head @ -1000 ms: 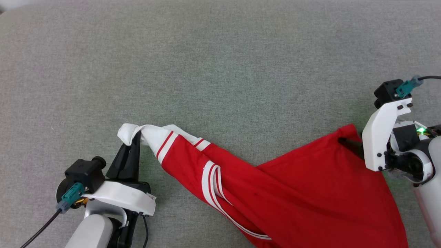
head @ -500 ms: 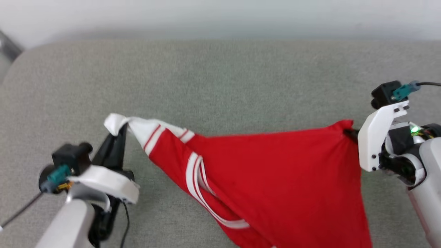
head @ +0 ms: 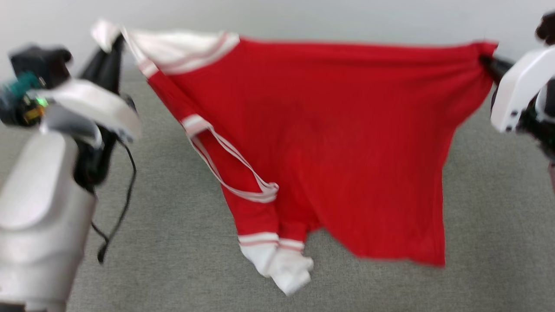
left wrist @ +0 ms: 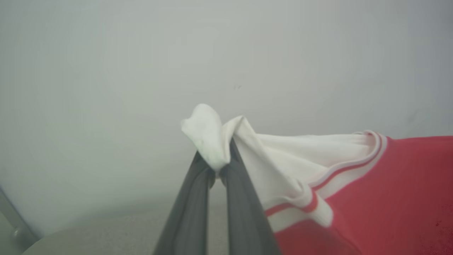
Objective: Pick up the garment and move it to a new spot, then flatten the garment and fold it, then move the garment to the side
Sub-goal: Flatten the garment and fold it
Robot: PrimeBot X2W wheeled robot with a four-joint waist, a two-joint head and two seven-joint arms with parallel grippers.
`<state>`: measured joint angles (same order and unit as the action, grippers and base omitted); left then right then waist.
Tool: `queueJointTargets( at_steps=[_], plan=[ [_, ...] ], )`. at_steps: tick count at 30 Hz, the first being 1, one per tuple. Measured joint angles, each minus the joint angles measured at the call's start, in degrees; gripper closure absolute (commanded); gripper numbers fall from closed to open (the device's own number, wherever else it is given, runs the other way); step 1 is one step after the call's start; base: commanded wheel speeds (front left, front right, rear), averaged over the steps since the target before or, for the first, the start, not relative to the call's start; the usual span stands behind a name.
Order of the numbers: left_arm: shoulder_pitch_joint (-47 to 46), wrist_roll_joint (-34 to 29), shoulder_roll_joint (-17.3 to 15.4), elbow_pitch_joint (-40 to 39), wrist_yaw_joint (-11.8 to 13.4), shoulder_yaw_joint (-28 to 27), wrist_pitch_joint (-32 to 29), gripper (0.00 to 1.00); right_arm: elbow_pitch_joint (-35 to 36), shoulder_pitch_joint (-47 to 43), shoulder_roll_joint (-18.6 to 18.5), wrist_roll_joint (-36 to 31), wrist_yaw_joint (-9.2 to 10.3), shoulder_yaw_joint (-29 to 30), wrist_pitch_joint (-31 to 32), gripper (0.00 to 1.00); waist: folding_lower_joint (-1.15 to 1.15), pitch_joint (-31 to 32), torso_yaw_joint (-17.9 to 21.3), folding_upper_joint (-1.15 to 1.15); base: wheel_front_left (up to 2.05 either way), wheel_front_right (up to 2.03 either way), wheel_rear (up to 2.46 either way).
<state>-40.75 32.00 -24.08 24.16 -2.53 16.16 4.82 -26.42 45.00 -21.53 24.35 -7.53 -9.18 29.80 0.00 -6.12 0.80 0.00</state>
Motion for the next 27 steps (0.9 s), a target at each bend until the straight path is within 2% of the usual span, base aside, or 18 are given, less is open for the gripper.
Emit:
queueJointTargets(
  at_steps=[8, 16, 21, 27],
  plan=[
    [-20.8, -1.2, -1.0, 10.0, -0.7, -1.3, 0.1, 1.0, -1.0, 14.1, 1.3, -4.3, -0.02, 2.9, -4.8, 1.0, 0.01, -5.6, 1.3, 0.0, 0.0, 0.0, 0.0],
    [-37.9, -3.4, -3.3, 13.8, -1.1, -2.0, 2.6, 1.0, -2.0, 27.3, 3.0, -8.1, -0.03, 4.9, -11.7, 1.0, 0.01, -14.0, 2.3, 0.0, 0.0, 0.0, 0.0],
    [-45.9, -3.9, -4.1, 14.4, -1.5, -2.1, 3.2, 1.0, -2.8, 34.5, 3.5, -9.4, -0.02, 4.9, -15.1, 1.0, 0.01, -19.8, 2.5, 0.0, 0.0, 0.0, 0.0],
    [-51.1, -4.2, -4.4, 14.3, -1.8, -1.9, 2.9, 1.0, -3.1, 40.3, 3.4, -9.7, -0.01, 3.3, -17.4, 1.0, 0.01, -26.9, 2.3, 0.0, 0.0, 0.0, 0.0]
  ],
)
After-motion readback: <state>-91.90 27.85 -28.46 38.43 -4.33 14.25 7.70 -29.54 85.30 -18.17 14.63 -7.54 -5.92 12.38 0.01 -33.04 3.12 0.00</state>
